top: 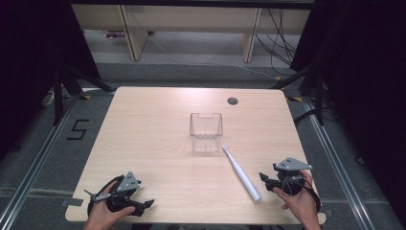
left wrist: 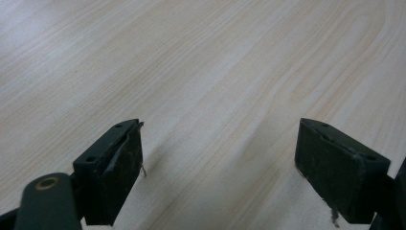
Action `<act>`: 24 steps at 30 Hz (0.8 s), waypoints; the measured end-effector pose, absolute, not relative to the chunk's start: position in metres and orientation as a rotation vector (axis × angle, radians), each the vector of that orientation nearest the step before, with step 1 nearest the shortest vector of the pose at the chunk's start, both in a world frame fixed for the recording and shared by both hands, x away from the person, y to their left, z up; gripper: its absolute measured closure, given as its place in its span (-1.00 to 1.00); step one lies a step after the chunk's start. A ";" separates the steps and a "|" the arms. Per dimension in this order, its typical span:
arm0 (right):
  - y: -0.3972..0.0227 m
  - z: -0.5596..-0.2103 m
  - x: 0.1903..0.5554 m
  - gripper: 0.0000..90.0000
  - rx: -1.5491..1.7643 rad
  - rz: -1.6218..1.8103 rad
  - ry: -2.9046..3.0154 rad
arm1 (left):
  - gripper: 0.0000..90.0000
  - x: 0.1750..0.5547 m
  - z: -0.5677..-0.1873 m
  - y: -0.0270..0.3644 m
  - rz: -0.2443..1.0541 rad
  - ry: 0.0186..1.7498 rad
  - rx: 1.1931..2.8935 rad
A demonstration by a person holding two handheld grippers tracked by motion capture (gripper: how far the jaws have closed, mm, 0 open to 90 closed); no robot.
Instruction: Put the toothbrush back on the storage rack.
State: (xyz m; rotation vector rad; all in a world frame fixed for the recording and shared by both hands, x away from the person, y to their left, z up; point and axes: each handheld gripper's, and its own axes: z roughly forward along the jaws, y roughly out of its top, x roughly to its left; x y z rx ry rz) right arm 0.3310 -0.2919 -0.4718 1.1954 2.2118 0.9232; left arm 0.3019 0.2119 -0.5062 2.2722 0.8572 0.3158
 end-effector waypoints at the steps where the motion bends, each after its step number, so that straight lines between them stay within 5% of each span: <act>1: -0.289 -0.471 0.332 -0.16 1.187 0.918 2.221 | -0.64 0.302 -0.506 0.212 0.305 0.857 2.269; 24: -0.256 -0.463 0.351 0.01 1.156 0.914 2.416 | -0.64 0.302 -0.506 0.212 0.310 0.837 2.282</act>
